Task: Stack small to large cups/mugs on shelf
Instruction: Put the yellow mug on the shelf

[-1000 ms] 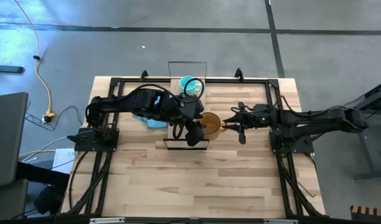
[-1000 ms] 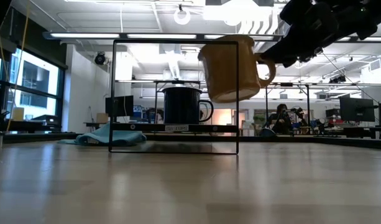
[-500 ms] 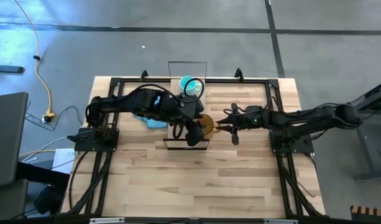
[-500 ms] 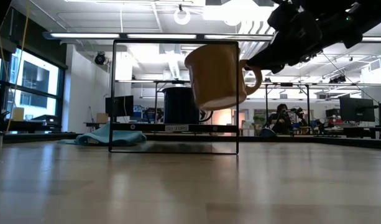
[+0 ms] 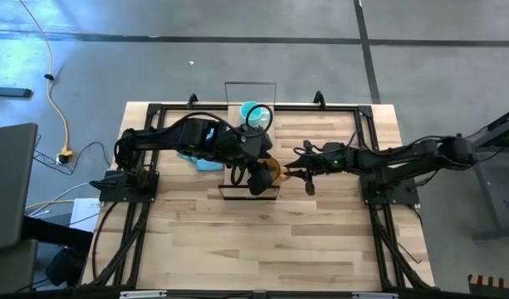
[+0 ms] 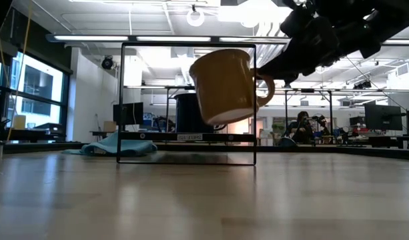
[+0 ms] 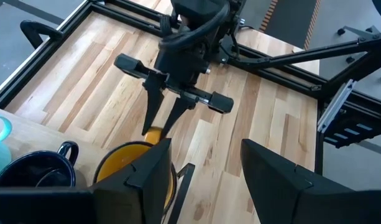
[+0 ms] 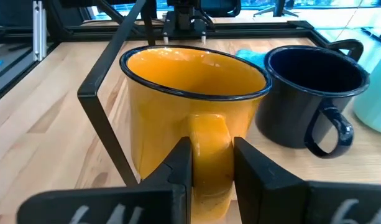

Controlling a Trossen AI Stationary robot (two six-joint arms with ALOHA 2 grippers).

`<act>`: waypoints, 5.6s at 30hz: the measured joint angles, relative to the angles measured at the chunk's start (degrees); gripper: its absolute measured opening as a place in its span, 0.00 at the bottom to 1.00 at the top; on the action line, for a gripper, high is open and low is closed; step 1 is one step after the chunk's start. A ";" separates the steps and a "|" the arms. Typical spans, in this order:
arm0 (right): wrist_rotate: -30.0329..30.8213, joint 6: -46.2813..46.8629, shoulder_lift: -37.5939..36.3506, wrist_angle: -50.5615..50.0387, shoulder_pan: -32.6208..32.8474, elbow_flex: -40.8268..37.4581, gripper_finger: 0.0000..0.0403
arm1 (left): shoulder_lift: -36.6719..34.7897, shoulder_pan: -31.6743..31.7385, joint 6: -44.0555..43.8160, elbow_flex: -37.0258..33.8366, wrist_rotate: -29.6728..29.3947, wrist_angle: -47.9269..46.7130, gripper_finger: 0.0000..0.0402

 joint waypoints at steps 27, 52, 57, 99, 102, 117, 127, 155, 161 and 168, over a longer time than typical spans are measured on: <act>-0.54 1.58 8.84 7.67 -0.17 1.13 0.12 | 0.00 -0.04 -0.41 0.00 0.07 0.04 0.45; -5.29 1.63 17.23 2.43 -3.54 10.05 0.11 | 0.00 0.00 0.98 -0.02 0.50 -1.58 0.45; -5.10 1.52 17.21 2.04 -3.54 10.03 0.11 | 0.00 0.00 1.42 -0.02 0.50 -1.48 0.45; -4.57 0.89 16.99 2.69 -3.48 9.70 0.11 | 0.00 0.00 2.01 -0.02 0.44 -1.42 0.45; -3.77 0.27 16.99 2.98 -3.54 9.70 0.11 | 0.00 0.00 2.04 -0.02 0.44 -1.42 0.45; -4.10 -1.03 16.94 3.97 -3.78 9.73 0.11 | 0.00 0.00 1.97 -0.02 0.37 -1.10 0.45; -5.57 -0.99 16.90 4.22 -3.80 9.73 0.11 | 0.00 0.00 1.75 -0.02 0.35 -1.01 0.45; -6.76 -0.47 18.41 6.42 -3.93 9.90 0.11 | 0.00 0.00 1.49 -0.02 0.42 -1.03 0.45; -6.93 -0.49 18.43 6.47 -3.96 9.90 0.11 | 0.00 0.00 1.49 -0.02 0.42 -1.03 0.45; -7.18 -1.67 18.52 3.64 -3.95 11.96 0.11 | 0.00 0.00 1.49 -0.02 0.42 -1.05 0.45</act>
